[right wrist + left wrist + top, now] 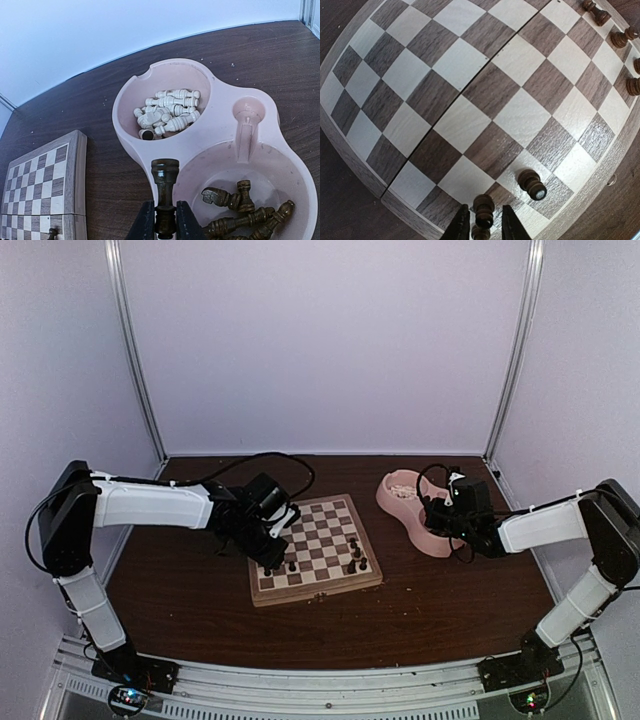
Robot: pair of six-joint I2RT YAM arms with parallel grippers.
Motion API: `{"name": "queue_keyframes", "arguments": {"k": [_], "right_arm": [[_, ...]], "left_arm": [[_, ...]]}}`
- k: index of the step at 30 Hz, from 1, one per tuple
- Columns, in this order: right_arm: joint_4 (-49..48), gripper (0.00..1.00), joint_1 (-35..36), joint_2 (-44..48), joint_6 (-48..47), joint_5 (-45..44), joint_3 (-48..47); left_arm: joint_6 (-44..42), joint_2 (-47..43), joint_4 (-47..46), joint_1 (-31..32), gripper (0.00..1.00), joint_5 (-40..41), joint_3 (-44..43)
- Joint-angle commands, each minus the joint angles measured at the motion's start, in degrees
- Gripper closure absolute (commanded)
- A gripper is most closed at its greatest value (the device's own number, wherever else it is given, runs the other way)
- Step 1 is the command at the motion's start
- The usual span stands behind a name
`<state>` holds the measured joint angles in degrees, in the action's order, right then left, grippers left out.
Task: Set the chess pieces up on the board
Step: Adjust the pawn at g7.
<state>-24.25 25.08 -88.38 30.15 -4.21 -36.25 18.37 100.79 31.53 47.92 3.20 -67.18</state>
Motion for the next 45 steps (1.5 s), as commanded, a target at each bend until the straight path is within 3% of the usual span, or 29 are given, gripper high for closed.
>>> {"name": "queue_keyframes", "arguments": {"k": [1, 12, 26, 28, 31, 33, 45], "right_arm": [[-1.00, 1.00, -0.38, -0.30, -0.44, 0.43, -0.21], [-0.62, 1.00, -0.40, -0.34, -0.53, 0.62, -0.40], [-0.60, 1.00, -0.38, -0.39, -0.60, 0.87, -0.50], [-0.64, 1.00, -0.34, -0.31, -0.59, 0.92, -0.51], [-0.67, 1.00, -0.38, -0.30, -0.62, 0.80, -0.45], [-0.79, 1.00, -0.34, -0.30, -0.62, 0.82, -0.42], [-0.79, 1.00, -0.34, -0.30, -0.54, 1.06, -0.49]], "left_arm": [[-0.45, 0.71, -0.06, -0.28, 0.80, -0.83, 0.56], [-0.35, 0.38, 0.26, -0.29, 0.86, -2.11, 0.21], [-0.09, -0.25, 0.91, -0.28, 0.85, -5.24, 0.65], [-0.21, -0.48, 1.08, -0.28, 0.82, -5.35, 0.56], [-0.44, -1.32, 1.21, -0.28, 0.63, -5.25, 0.49], [-0.44, -2.04, 1.65, -0.28, 0.57, -4.70, 0.13], [-0.89, -5.33, 4.90, -0.28, 0.56, -2.32, -8.82]]}}
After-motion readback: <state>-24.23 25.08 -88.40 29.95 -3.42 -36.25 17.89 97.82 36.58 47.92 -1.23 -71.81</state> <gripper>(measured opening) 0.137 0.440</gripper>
